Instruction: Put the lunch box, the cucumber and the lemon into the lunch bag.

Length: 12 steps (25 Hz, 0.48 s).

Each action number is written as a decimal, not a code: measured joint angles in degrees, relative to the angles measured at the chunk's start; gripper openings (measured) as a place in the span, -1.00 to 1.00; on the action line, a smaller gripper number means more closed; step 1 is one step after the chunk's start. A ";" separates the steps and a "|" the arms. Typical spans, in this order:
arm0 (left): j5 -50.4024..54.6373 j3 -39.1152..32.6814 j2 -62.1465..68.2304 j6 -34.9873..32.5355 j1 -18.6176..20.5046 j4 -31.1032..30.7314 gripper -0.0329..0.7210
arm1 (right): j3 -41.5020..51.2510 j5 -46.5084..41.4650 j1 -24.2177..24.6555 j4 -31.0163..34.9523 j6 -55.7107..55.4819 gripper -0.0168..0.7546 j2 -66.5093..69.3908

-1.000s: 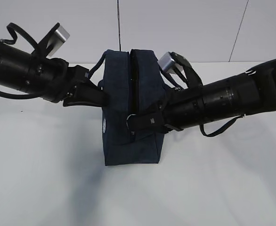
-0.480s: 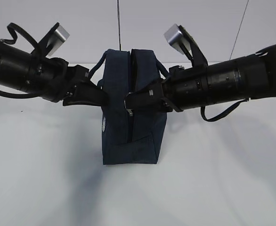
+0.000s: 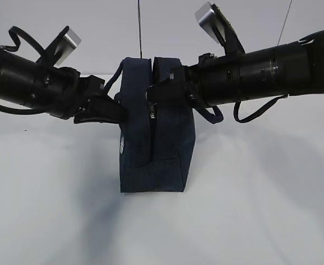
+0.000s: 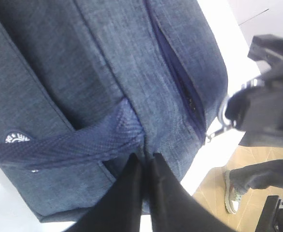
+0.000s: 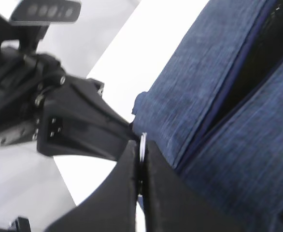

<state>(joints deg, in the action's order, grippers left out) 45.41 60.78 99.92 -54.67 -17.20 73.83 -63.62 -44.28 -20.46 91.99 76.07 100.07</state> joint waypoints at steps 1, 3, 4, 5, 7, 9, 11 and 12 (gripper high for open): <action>0.00 0.00 0.00 0.00 0.00 0.00 -0.94 | -0.36 0.54 0.00 0.00 -1.00 -0.95 0.00; 0.00 0.00 0.00 0.00 0.00 0.03 -0.94 | -0.85 1.94 0.00 0.00 -3.43 -0.95 0.00; 0.00 0.00 0.00 0.00 0.00 0.03 -0.94 | -1.10 2.83 0.00 0.00 -4.81 -0.95 0.00; -0.04 0.00 0.00 0.00 0.00 0.13 -0.94 | -1.22 3.30 0.00 0.00 -5.98 -0.95 0.00; -0.04 0.00 0.00 0.00 0.00 0.13 -0.94 | -1.88 4.23 0.00 0.11 -7.39 -0.95 0.11; -0.04 0.00 0.00 0.00 0.00 0.16 -0.94 | -2.75 4.49 0.00 0.23 -8.64 -0.95 0.73; -0.04 0.00 0.00 0.00 0.00 0.26 -0.94 | -4.21 4.70 0.00 0.35 -9.78 -0.95 1.74; -0.04 0.00 0.00 0.00 0.00 0.26 -0.94 | -4.89 4.70 0.00 0.35 -10.31 -0.95 2.24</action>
<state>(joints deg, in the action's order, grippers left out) 45.37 60.78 99.92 -54.67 -17.20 74.09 -68.51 -39.58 -20.46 92.34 65.77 102.31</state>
